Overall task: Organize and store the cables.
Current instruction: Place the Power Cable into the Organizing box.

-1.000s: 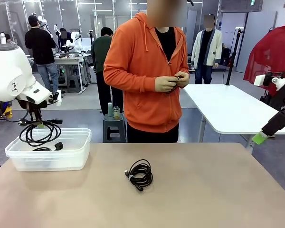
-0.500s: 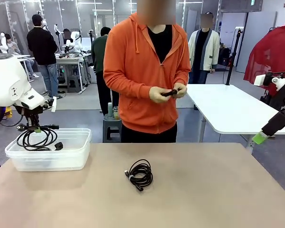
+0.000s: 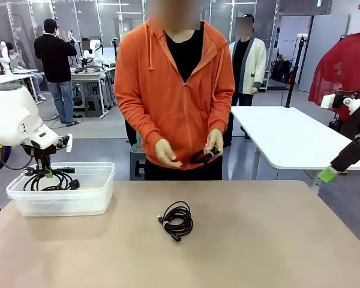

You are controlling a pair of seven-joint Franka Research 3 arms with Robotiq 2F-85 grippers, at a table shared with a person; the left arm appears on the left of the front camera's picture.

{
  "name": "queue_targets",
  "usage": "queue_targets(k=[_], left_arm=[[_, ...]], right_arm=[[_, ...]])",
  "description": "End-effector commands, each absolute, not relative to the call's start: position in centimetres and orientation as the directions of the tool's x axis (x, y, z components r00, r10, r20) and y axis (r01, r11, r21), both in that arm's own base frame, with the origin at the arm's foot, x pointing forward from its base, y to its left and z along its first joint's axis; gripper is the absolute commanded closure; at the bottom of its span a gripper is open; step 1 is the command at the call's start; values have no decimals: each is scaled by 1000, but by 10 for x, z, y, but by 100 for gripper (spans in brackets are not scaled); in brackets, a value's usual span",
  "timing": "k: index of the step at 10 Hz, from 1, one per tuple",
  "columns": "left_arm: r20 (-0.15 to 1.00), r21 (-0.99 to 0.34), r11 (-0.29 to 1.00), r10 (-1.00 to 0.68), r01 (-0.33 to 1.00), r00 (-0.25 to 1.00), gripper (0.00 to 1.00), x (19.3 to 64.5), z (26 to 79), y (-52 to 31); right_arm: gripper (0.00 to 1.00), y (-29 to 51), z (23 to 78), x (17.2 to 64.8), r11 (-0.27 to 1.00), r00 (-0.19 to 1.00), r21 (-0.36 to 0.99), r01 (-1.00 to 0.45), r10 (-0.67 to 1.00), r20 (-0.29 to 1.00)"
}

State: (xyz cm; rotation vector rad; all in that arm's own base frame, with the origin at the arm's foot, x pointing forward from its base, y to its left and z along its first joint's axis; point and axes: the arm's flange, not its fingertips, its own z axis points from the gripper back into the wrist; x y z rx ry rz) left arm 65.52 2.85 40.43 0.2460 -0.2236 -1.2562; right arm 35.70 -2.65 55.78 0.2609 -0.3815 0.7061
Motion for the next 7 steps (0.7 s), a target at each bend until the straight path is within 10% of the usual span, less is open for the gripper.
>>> queue_targets(k=[1, 7], left_arm=[[9, 289, 289, -954, 913, 300, 83, 661, 408, 25], [34, 283, 303, -951, 910, 306, 12, 655, 415, 25]], right_arm=[[0, -27, 558, 357, 737, 701, 98, -669, 581, 414], [0, -27, 558, 357, 737, 701, 98, -669, 581, 414]])
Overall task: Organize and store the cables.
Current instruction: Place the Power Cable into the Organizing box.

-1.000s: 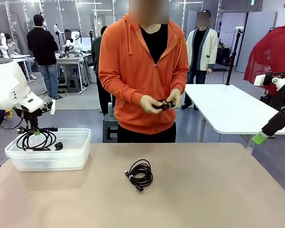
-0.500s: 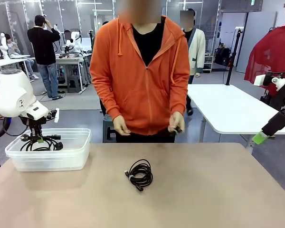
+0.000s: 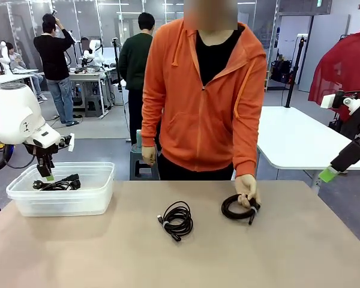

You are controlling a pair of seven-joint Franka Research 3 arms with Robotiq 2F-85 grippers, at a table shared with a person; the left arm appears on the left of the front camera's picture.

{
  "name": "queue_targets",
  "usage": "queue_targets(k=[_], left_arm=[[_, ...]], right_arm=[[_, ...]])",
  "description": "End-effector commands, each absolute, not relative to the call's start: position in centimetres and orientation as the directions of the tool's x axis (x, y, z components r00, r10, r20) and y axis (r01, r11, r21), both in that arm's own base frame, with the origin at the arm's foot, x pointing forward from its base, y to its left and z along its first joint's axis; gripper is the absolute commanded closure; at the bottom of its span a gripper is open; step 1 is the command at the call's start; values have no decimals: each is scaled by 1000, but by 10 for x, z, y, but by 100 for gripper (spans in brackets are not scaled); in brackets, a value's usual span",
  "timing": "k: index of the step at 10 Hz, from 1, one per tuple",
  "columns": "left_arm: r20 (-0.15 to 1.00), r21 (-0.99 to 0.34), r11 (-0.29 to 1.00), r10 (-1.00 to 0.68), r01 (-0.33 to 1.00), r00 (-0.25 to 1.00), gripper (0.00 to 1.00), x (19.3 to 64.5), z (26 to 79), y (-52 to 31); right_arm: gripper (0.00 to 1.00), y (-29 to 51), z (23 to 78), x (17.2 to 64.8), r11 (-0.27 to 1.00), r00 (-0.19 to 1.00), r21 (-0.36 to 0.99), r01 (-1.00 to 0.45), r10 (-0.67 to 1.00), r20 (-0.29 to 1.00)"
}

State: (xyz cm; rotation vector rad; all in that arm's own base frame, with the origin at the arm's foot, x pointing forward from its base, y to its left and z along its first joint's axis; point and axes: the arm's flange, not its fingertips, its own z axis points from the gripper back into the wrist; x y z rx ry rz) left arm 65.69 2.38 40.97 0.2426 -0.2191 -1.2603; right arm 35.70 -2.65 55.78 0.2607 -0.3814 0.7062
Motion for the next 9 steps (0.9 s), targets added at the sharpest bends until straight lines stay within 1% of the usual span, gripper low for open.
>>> queue_targets(k=[1, 2, 3, 4, 9], left_arm=[[48, 282, 308, -951, 909, 307, 0, 652, 417, 27], [71, 274, 319, -948, 907, 312, 0, 649, 420, 28], [67, 254, 300, -954, 919, 293, 0, 646, 421, 29], [39, 299, 295, -954, 907, 298, 0, 656, 414, 25], [39, 299, 295, -954, 907, 298, 0, 656, 414, 25]], right_arm=[[0, -27, 558, 357, 737, 701, 98, -669, 581, 414], [0, -27, 558, 357, 737, 701, 98, -669, 581, 414], [0, -27, 558, 357, 737, 701, 98, -669, 581, 414], [0, -27, 558, 357, 737, 701, 98, -669, 581, 414], [0, -27, 558, 357, 737, 701, 98, -669, 581, 414]])
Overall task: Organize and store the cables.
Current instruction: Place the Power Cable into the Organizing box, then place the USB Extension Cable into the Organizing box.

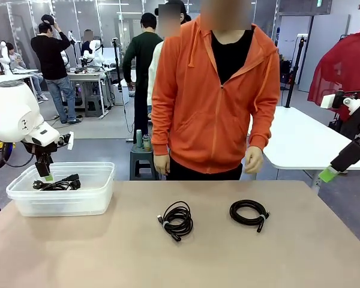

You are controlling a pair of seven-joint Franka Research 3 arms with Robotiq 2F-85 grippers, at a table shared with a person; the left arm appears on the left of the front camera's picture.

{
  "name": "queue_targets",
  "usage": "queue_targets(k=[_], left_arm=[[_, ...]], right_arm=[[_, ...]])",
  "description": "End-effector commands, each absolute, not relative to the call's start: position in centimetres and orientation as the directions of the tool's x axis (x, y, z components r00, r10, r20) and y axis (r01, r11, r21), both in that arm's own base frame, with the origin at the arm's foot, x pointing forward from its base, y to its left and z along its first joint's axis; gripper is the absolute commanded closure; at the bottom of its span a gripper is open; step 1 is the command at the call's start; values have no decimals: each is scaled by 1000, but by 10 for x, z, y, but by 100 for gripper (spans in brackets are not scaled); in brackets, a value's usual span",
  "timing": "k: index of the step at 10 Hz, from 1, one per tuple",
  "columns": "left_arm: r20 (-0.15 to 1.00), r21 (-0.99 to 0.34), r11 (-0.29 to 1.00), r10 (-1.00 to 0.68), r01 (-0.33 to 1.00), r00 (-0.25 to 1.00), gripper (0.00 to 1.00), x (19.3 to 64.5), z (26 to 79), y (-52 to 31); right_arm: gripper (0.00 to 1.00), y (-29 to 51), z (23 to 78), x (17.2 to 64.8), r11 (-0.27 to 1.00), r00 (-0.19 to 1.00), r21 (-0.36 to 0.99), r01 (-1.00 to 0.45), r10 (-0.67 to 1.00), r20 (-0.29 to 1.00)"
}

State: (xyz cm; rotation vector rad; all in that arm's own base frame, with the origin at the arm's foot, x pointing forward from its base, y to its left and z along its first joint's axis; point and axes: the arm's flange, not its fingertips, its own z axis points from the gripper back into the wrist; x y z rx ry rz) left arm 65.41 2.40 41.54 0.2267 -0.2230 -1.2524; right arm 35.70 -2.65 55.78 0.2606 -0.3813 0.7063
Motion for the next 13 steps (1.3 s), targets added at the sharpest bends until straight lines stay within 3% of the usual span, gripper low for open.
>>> queue_targets(k=[1, 13], left_arm=[[39, 299, 295, -954, 907, 298, 0, 656, 414, 25], [39, 299, 295, -954, 907, 298, 0, 656, 414, 25]], right_arm=[[0, -27, 558, 357, 737, 701, 98, -669, 581, 414], [0, -27, 558, 357, 737, 701, 98, -669, 581, 414]])
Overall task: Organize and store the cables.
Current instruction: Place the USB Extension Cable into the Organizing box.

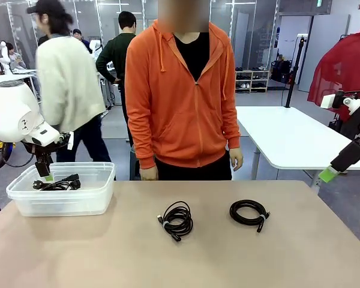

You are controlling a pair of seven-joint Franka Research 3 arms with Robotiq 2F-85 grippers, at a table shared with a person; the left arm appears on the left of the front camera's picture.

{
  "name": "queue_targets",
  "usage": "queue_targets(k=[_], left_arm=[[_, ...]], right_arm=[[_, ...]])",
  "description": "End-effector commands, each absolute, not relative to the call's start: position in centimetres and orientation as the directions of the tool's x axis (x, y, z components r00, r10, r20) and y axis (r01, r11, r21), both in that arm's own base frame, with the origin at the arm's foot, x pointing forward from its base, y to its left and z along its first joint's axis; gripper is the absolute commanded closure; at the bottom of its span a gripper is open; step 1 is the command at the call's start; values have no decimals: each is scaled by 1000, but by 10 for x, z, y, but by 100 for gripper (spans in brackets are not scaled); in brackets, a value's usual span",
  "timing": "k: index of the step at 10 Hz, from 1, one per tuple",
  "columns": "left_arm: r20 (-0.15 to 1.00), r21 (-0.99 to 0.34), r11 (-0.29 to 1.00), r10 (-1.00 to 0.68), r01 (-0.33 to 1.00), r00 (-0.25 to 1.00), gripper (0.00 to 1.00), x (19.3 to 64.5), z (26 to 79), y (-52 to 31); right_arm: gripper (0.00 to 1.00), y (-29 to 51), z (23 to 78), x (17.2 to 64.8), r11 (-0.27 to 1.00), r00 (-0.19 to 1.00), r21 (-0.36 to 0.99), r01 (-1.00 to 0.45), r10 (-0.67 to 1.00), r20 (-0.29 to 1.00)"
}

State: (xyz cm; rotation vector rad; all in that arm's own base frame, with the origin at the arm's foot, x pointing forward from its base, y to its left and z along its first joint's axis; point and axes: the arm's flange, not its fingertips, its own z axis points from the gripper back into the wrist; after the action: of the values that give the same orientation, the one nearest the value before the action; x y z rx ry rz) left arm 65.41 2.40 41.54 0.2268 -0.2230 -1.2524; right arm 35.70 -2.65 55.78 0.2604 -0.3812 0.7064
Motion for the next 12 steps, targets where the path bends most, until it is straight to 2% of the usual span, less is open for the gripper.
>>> queue_targets(k=[1, 2, 4, 6, 10, 11, 12], left_arm=[[39, 299, 295, -954, 907, 298, 0, 656, 414, 25], [43, 290, 297, -954, 910, 297, 0, 654, 415, 24], [23, 339, 252, -965, 907, 260, 0, 638, 454, 10], [13, 319, 242, -968, 916, 251, 0, 616, 490, -2], [55, 309, 267, -963, 913, 263, 0, 553, 530, -25], [59, 311, 261, -965, 914, 256, 0, 521, 540, -31], [86, 264, 329, -944, 907, 318, 0, 494, 552, -36]], right_arm=[[0, -27, 558, 357, 737, 701, 98, -669, 581, 414], [0, -27, 558, 357, 737, 701, 98, -669, 581, 414], [0, -27, 558, 357, 737, 701, 98, -669, 581, 414], [0, -27, 558, 357, 737, 701, 98, -669, 581, 414], [0, -27, 558, 357, 737, 701, 98, -669, 581, 414], [0, -27, 558, 357, 737, 701, 98, -669, 581, 414], [0, -27, 558, 357, 737, 701, 98, -669, 581, 414]])
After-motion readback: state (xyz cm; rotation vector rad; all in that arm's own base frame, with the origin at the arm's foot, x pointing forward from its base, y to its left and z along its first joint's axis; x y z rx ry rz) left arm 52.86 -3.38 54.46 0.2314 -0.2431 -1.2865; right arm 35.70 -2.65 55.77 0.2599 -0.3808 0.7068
